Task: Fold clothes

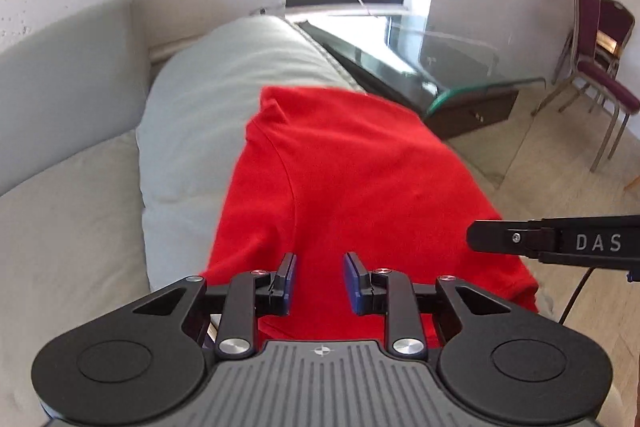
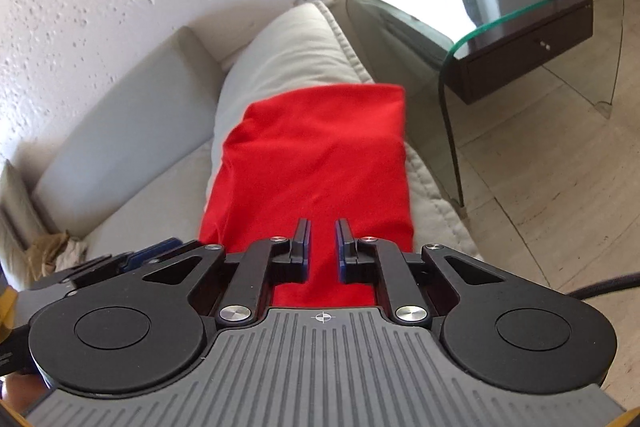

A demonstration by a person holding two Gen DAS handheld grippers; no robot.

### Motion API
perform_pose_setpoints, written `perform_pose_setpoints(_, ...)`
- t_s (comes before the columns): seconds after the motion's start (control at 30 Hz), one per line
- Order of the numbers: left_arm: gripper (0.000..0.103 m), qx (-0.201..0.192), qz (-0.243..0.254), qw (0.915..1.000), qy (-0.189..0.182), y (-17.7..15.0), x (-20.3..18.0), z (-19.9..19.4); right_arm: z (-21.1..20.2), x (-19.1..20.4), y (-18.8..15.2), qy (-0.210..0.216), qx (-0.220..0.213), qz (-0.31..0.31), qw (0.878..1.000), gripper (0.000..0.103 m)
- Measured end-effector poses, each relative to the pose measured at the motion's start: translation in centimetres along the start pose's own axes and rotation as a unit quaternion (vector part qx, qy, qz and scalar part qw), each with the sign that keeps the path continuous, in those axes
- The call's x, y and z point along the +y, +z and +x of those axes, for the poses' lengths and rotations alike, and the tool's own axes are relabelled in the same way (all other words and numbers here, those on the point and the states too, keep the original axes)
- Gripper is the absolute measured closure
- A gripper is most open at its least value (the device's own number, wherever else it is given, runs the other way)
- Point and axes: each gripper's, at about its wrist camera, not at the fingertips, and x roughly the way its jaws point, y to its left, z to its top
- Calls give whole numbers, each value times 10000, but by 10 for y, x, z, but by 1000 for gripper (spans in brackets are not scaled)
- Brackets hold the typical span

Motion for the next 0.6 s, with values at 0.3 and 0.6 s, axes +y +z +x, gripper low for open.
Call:
perform_pose_setpoints(0.3, 74, 1230, 283, 9918, -181, -51, -4, -10, -2, 8, -49, -476, 635, 35, 9968, 77)
perform_pose_setpoints(0.6, 25, 191, 192, 9991, -334, -24, -11, -109, -73, 49, -41, -178, 160, -90, 9997, 18)
